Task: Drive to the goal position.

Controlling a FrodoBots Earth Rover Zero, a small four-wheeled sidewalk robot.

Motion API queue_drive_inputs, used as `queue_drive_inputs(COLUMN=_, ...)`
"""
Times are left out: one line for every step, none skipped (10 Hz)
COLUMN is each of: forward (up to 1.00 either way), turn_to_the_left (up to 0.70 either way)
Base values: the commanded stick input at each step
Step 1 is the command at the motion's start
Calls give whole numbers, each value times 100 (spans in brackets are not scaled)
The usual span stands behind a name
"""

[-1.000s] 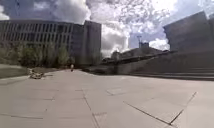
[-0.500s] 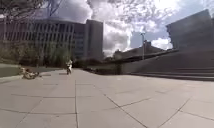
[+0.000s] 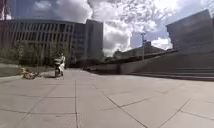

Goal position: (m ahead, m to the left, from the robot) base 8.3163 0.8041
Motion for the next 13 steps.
queue_drive_inputs(forward=95, turn_to_the_left=1)
queue_drive_inputs(forward=99, turn_to_the_left=1)
queue_drive_inputs(forward=99, turn_to_the_left=1)
queue_drive_inputs(forward=99, turn_to_the_left=1)
queue_drive_inputs(forward=100, turn_to_the_left=1)
queue_drive_inputs(forward=100, turn_to_the_left=1)
queue_drive_inputs(forward=100, turn_to_the_left=1)
queue_drive_inputs(forward=100, turn_to_the_left=1)
queue_drive_inputs(forward=100, turn_to_the_left=1)
queue_drive_inputs(forward=100, turn_to_the_left=1)
queue_drive_inputs(forward=100, turn_to_the_left=1)
queue_drive_inputs(forward=100, turn_to_the_left=1)
queue_drive_inputs(forward=100, turn_to_the_left=1)
